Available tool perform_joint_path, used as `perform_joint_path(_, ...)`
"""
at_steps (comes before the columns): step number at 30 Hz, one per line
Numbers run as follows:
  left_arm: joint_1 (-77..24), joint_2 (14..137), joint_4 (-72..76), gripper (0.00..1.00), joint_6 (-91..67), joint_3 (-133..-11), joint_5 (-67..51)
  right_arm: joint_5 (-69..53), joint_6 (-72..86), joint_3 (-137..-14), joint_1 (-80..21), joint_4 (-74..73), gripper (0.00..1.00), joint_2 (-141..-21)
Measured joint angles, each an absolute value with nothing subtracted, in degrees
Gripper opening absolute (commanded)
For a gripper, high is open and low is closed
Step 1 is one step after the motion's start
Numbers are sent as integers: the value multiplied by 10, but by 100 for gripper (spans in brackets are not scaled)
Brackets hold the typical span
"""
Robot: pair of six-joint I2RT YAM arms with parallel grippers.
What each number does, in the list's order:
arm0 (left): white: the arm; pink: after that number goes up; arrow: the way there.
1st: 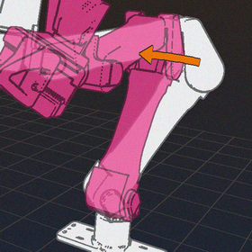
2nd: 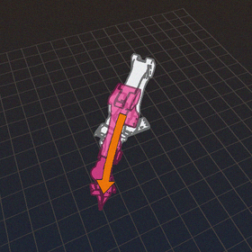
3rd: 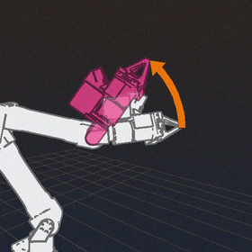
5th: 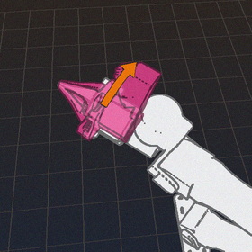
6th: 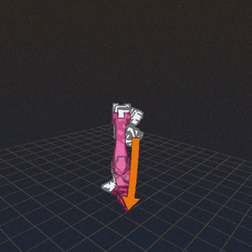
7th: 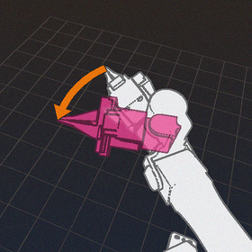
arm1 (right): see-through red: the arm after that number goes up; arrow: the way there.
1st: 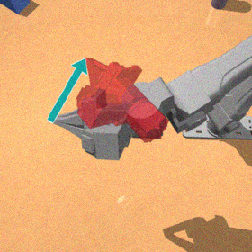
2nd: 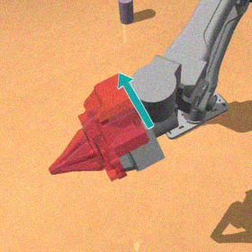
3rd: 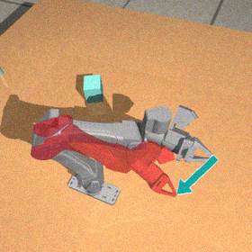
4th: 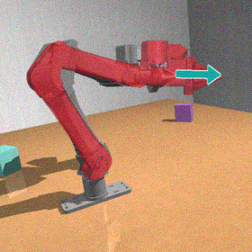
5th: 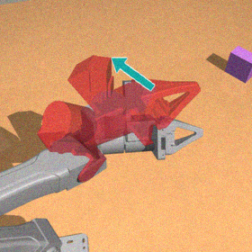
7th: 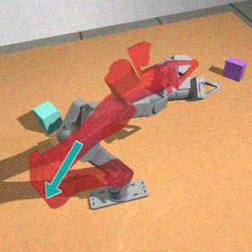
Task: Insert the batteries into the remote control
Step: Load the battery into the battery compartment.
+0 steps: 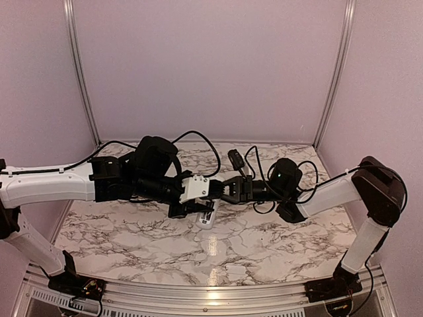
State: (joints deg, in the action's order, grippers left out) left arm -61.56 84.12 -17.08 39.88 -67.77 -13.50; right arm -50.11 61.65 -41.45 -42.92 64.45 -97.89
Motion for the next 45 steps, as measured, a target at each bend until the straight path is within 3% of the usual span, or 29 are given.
perform_joint_path(15,-616,844,-181,24,404,-678,-124,-505,601,-417,-433,619,0,-975)
perform_joint_path(28,-626,845,-184,12,418,-678,-96,-508,595,-425,-433,598,0,-975)
perform_joint_path(45,-635,855,-180,8,427,-678,-73,-509,582,-425,-432,556,0,-962)
